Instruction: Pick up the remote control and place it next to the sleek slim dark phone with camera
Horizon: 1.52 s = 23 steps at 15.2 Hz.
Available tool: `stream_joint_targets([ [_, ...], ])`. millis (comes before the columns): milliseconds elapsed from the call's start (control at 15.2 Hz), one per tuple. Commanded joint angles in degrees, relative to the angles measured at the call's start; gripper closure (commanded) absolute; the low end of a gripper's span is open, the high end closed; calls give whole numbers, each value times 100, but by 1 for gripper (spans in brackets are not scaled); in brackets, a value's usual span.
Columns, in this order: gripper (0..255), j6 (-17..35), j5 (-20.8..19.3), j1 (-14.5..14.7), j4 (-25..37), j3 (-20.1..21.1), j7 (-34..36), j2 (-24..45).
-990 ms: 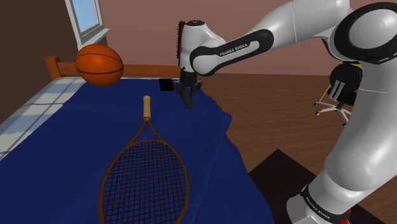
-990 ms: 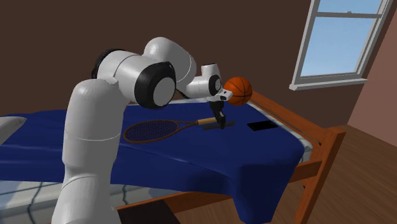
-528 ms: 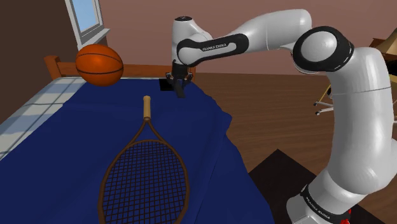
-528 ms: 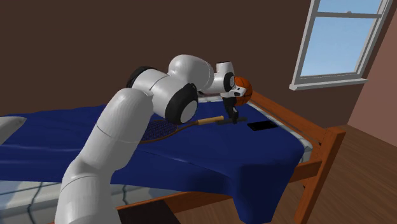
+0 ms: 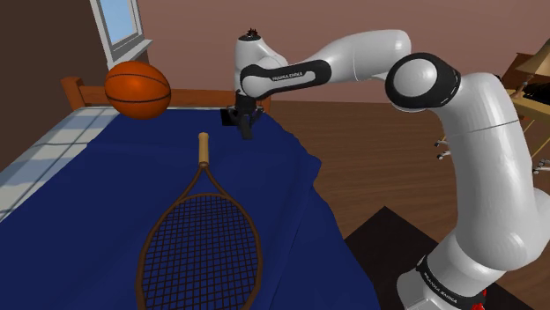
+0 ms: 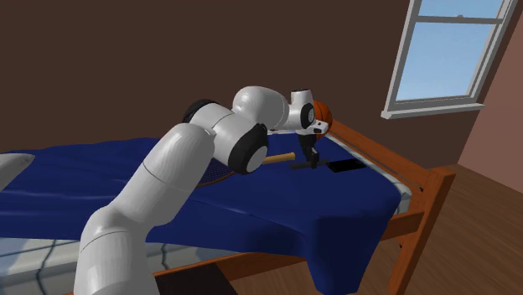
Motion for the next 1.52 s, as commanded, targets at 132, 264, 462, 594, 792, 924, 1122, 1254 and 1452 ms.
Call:
stream_joint_targets([
  [132, 255, 202, -67, 9, -98, -45, 70, 113],
  [264, 255, 310, -103, 11, -157, -70, 109, 168],
  [462, 255, 455, -154, 18, -227, -106, 162, 252],
  [594, 255, 455, -154, 18, -227, -106, 162, 252],
  [792, 255, 455, -154, 18, -227, -106, 162, 252],
  [924, 255, 455, -154, 18, -227, -106, 162, 252],
  [1122, 0, 454, -154, 18, -226, -106, 162, 253],
  [1254, 0, 454, -154, 19, -224, -106, 161, 253],
  [1452, 0, 355, -109, 4, -248, -66, 145, 130],
])
